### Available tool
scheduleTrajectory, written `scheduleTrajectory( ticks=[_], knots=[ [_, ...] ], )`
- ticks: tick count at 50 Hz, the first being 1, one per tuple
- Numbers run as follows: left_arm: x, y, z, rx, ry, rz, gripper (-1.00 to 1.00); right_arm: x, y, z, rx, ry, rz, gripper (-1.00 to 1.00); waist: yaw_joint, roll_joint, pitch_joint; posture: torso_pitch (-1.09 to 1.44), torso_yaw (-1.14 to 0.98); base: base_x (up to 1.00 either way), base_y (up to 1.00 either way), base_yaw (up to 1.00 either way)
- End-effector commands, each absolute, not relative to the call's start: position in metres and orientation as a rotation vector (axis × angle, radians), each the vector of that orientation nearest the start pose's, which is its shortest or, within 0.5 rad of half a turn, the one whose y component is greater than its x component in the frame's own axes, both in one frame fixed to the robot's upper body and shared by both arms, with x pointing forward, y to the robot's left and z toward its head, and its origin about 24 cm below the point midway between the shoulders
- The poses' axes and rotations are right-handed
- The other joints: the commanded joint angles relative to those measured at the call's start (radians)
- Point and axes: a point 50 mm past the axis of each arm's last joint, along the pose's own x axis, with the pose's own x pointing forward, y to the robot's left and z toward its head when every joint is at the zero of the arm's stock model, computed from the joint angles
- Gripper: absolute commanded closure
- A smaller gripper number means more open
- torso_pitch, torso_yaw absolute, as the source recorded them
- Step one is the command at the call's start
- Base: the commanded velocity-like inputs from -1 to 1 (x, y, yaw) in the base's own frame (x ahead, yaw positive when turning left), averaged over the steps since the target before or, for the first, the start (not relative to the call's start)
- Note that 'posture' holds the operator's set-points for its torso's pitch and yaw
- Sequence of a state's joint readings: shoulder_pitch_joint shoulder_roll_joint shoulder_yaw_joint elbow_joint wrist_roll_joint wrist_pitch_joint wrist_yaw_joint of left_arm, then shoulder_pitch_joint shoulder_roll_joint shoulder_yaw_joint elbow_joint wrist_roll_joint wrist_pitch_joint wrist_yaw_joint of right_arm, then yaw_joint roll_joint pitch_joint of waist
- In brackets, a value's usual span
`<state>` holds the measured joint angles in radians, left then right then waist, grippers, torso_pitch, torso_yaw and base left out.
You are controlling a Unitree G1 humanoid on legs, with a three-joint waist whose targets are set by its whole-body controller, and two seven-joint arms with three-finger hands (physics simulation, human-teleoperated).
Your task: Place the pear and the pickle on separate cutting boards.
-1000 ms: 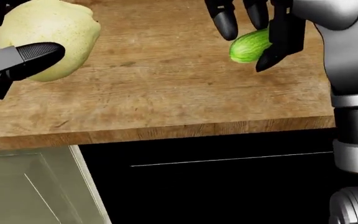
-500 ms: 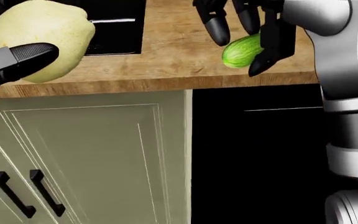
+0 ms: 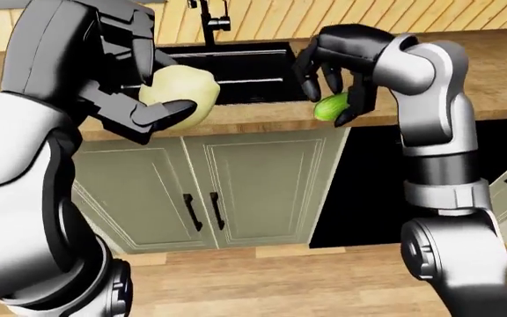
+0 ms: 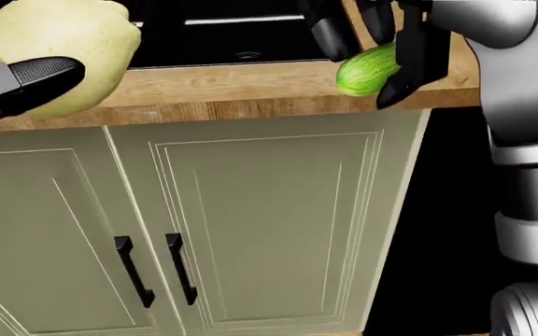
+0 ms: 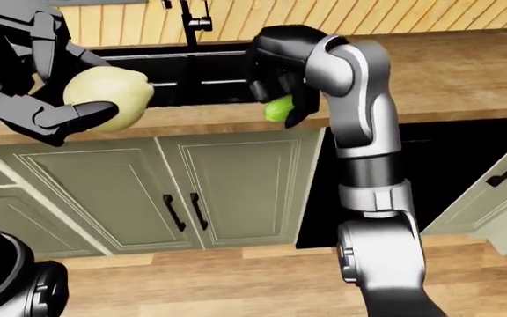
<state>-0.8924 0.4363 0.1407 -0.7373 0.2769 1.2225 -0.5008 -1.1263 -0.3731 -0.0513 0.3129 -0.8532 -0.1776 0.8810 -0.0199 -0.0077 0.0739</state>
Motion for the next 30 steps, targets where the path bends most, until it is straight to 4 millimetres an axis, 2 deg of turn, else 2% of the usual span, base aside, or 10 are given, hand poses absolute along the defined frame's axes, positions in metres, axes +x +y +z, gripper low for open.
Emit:
scheduleTrajectory(
  ticks=[1,3,9,13,15,16,24,27,28,30],
  knots=[
    [0.2413,0.1758,0.3397,0.456,-0.448,-0.033,1.0,0.3527,-0.1267,0.3318,-1.455,-0.444,0.411,1.0,-0.002,-0.001,-0.024,0.0,0.0,0.0,0.75,0.0],
    [0.2411,0.1762,0.3397,0.456,-0.448,-0.032,1.0,0.3527,-0.126,0.3316,-1.455,-0.446,0.412,1.0,-0.003,-0.042,-0.04,0.0,0.0,0.0,0.77,0.0],
    [0.2412,0.1761,0.3403,0.455,-0.449,-0.033,1.0,0.3529,-0.1258,0.3312,-1.449,-0.446,0.415,1.0,0.009,-0.042,-0.055,0.0,0.0,0.0,0.86,0.0],
    [0.241,0.1763,0.3396,0.454,-0.449,-0.032,1.0,0.3531,-0.1252,0.33,-1.447,-0.446,0.418,1.0,0.006,0.032,-0.036,0.0,0.0,0.0,0.88,0.0],
    [0.2409,0.1765,0.3397,0.454,-0.45,-0.031,1.0,0.3531,-0.1252,0.33,-1.445,-0.447,0.417,1.0,0.011,0.141,-0.064,0.0,0.0,0.0,0.9,0.0],
    [0.2403,0.1763,0.3402,0.454,-0.45,-0.031,1.0,0.3529,-0.125,0.3299,-1.446,-0.447,0.418,1.0,0.013,0.102,-0.052,0.0,0.0,0.0,0.9,0.0],
    [0.24,0.1771,0.3395,0.453,-0.451,-0.03,1.0,0.353,-0.1245,0.3287,-1.443,-0.448,0.419,1.0,0.017,0.024,-0.018,0.0,0.0,0.0,0.91,0.0],
    [0.2398,0.1767,0.3396,0.453,-0.452,-0.03,1.0,0.3527,-0.1245,0.328,-1.443,-0.448,0.42,1.0,0.017,-0.012,-0.027,0.0,0.0,0.0,0.9,0.0],
    [0.2399,0.1766,0.3396,0.454,-0.452,-0.03,1.0,0.3526,-0.1245,0.328,-1.442,-0.448,0.42,1.0,0.007,-0.056,-0.046,0.0,0.0,0.0,0.91,0.0],
    [0.2396,0.1762,0.3401,0.455,-0.454,-0.031,1.0,0.3521,-0.1246,0.3282,-1.442,-0.449,0.42,1.0,0.006,-0.036,-0.046,0.0,0.0,0.0,0.91,0.0]
  ],
)
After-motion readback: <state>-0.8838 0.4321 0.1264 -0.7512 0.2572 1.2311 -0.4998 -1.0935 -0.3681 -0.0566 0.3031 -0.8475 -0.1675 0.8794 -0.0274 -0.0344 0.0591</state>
